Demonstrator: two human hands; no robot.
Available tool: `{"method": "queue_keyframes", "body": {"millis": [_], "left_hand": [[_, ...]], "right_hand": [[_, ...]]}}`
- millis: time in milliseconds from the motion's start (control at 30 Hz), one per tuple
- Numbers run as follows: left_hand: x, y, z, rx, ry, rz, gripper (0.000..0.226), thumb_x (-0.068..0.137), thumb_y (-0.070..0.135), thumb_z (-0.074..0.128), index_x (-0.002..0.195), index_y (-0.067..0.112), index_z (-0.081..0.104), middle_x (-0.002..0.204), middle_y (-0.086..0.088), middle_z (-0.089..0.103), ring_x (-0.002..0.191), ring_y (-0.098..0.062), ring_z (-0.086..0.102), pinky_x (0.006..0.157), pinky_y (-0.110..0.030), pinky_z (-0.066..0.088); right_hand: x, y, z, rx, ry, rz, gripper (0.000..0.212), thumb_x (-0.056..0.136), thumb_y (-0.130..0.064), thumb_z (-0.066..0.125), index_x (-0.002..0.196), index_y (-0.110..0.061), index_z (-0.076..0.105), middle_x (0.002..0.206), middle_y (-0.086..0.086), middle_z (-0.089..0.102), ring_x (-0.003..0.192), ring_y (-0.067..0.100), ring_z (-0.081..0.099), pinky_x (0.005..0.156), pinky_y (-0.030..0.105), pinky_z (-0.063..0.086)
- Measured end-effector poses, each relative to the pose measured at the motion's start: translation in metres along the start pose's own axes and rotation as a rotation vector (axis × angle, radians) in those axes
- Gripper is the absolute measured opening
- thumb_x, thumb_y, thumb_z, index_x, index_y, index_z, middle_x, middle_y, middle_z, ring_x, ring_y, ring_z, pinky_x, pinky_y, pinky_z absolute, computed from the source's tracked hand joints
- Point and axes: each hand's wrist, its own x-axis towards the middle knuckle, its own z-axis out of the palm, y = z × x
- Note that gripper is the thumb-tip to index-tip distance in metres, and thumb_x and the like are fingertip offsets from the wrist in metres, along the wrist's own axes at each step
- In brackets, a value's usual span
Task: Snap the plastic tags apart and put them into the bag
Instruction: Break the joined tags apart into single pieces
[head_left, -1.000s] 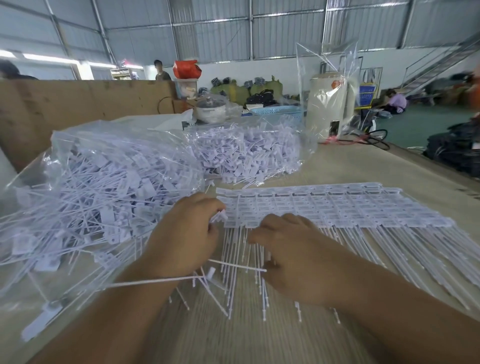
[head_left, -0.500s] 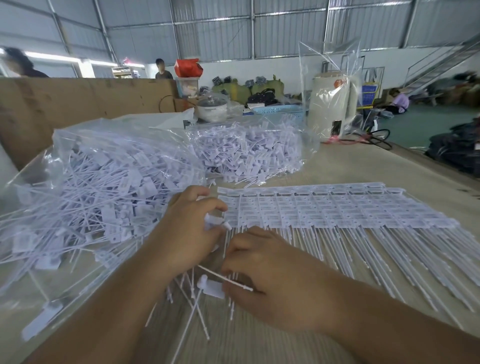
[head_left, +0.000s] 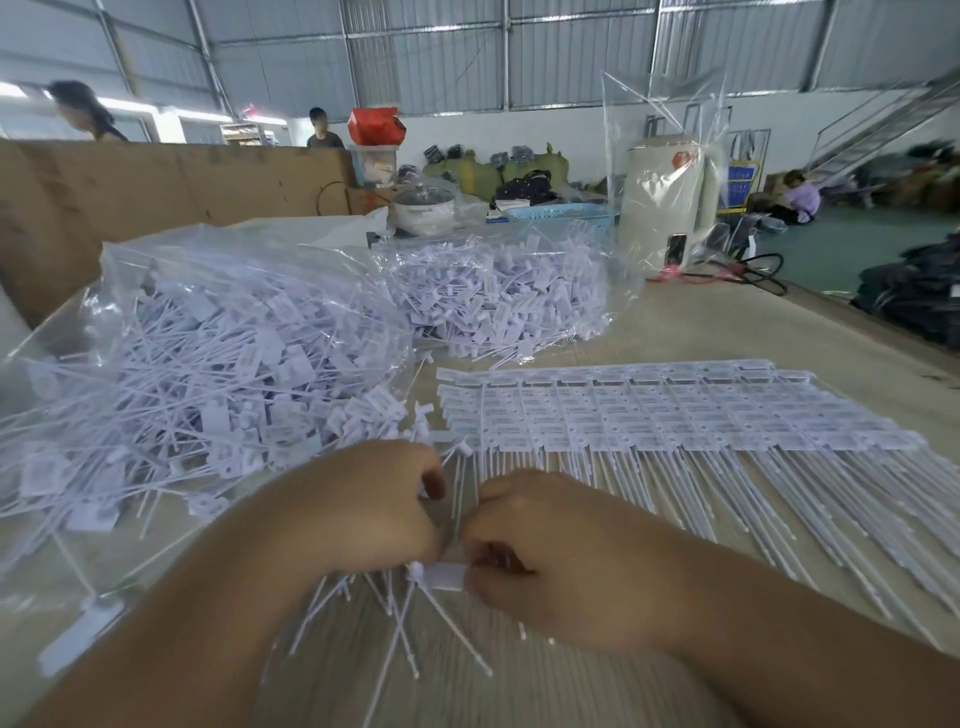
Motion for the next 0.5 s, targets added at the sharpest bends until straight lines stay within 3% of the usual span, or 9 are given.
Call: {"method": "queue_keyframes", "body": {"millis": [133,200,300,400,500], "left_hand": [[0.006,0.001,0.006,0.054,0.11,0.065,0.017,0.081,0.031,0.067,0.091,0.037,0.055,0.086,0.012,0.06,0.077,-0.005,0.059,0.065,-0.028,0.049],[0.007,-0.001,0.006,0.049,0.154,0.103,0.016,0.082,0.026,0.063,0.09,0.037,0.054,0.079,0.011,0.056,0.072,-0.006,0.056,0.062,-0.028,0.044],[0.003,-0.006,-0.002,-0.038,0.211,0.115,0.015,0.079,0.044,0.065,0.091,0.039,0.058,0.07,0.011,0.055,0.062,-0.001,0.053,0.056,-0.026,0.036],[-0.004,-0.009,-0.009,0.001,0.098,0.074,0.03,0.068,0.058,0.073,0.089,0.044,0.057,0.075,0.014,0.056,0.065,0.002,0.055,0.057,-0.026,0.038],[-0.005,-0.005,-0.005,0.047,-0.043,0.047,0.027,0.072,0.042,0.078,0.091,0.042,0.058,0.077,0.012,0.064,0.064,0.0,0.064,0.058,-0.023,0.05]], "right_hand": [[-0.001,0.004,-0.002,0.023,-0.037,0.036,0.02,0.089,-0.027,0.052,0.072,-0.017,0.056,0.077,-0.002,0.054,0.074,0.017,0.055,0.072,0.041,0.049],[-0.002,0.005,-0.002,0.022,-0.044,0.043,0.018,0.088,-0.027,0.053,0.072,-0.018,0.054,0.076,-0.004,0.054,0.074,0.015,0.054,0.072,0.04,0.049],[-0.002,0.006,-0.003,0.021,-0.038,0.043,0.018,0.089,-0.028,0.053,0.074,-0.018,0.055,0.076,-0.004,0.055,0.075,0.014,0.054,0.072,0.038,0.048],[-0.002,0.006,-0.003,0.03,-0.041,0.042,0.018,0.088,-0.027,0.053,0.071,-0.02,0.052,0.075,-0.005,0.054,0.074,0.014,0.054,0.071,0.038,0.049],[-0.002,0.009,-0.002,0.039,-0.047,0.065,0.017,0.086,-0.029,0.052,0.07,-0.023,0.049,0.076,-0.006,0.054,0.075,0.014,0.055,0.072,0.038,0.049]]}}
